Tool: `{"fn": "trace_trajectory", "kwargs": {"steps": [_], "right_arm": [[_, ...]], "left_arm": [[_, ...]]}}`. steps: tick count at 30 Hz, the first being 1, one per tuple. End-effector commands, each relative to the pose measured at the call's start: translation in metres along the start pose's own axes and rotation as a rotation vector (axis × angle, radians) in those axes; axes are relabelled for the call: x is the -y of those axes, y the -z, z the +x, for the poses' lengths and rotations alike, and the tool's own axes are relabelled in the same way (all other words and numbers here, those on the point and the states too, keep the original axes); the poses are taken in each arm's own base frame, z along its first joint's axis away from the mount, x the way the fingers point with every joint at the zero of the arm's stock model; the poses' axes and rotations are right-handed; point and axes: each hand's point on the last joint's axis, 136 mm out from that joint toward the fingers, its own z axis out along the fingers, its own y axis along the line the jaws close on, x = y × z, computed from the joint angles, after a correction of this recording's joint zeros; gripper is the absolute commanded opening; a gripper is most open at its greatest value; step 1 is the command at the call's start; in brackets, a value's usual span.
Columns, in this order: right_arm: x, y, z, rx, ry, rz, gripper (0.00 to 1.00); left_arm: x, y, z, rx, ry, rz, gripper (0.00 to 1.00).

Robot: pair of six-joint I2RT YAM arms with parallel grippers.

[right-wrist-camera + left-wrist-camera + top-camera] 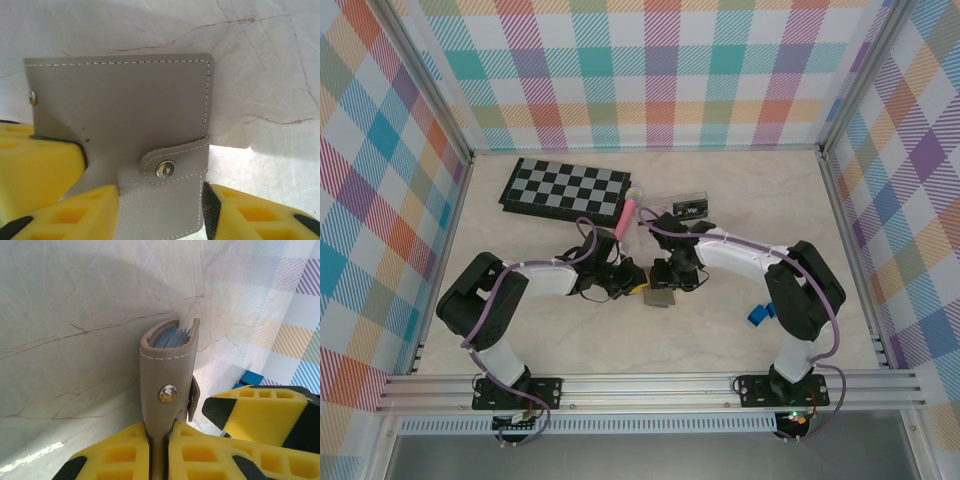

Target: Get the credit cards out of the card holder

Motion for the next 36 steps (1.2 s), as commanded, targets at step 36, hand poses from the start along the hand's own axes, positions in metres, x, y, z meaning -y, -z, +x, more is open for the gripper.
{"fn": "trace_trajectory", "kwargs": {"steps": [36], "right_arm": [[0.022,0.005,-0.011,0.055,-0.017,0.171,0.33]], "left_arm": [[-0.030,0.010,-0.006,0.084,0.027,-0.150,0.07]]}}
